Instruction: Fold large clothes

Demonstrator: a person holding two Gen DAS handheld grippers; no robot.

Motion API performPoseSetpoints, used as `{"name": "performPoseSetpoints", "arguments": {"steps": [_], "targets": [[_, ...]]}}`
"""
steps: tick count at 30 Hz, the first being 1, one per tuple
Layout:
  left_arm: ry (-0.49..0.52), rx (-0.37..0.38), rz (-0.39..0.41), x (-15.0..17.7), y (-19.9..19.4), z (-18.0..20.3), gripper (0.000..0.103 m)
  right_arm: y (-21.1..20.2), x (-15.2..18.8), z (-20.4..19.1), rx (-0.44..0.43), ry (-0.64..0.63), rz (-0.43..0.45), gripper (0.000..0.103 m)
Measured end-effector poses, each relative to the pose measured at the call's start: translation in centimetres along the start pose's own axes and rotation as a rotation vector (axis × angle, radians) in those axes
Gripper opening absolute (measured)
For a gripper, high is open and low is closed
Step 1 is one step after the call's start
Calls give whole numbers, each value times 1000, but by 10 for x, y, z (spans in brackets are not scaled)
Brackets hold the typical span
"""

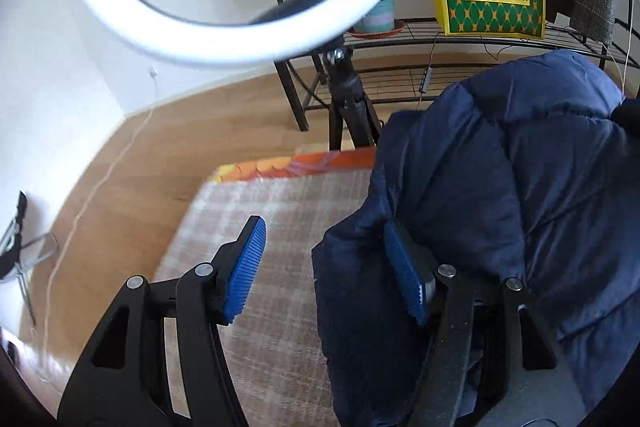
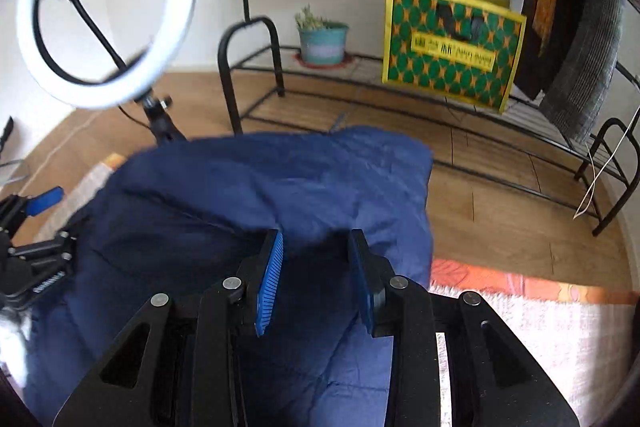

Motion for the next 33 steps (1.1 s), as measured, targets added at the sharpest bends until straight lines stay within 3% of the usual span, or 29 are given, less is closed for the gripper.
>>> {"name": "performPoseSetpoints", "arguments": {"steps": [5, 8, 9, 11, 13, 16, 19, 23, 26, 33], "targets": [[-32, 40, -47, 8, 14, -3, 69, 19, 10, 0, 63, -65, -67, 32], [-22, 32, -54, 4, -3, -16, 69, 3, 8, -1, 123, -106, -70, 32], [-41, 48, -49, 3, -9, -21, 69, -7, 7, 1, 119, -100, -57, 32], [-126, 149, -29, 1, -27, -37, 69, -27, 7, 7, 98, -51, -23, 36], [-249, 282, -52, 7, -42, -56, 69, -55, 13, 17, 39, 46, 22, 61], [-374, 539, -150, 28, -52, -63, 71, -94, 31, 27, -97, 163, 63, 64], [-445, 679, -229, 53, -56, -67, 73, -120, 57, 35, -234, 269, 65, 75], [-525, 805, -315, 75, -52, -62, 74, -132, 96, 46, -356, 358, 20, 76], [-568, 844, -357, 82, -43, -53, 75, -127, 118, 46, -397, 377, -34, 76], [-598, 986, -407, 71, -35, -19, 75, -104, 139, 34, -515, 432, -125, 76]]}}
Point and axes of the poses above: each gripper's, at about its wrist camera, not at the fingertips, and y roughly the way its jaws point, z to its right, x to its underside, the point moved 10 cm from there along y, roughly the way its jaws point, and after that the axes turned 3 degrees about -x, right-handed, at the moved point
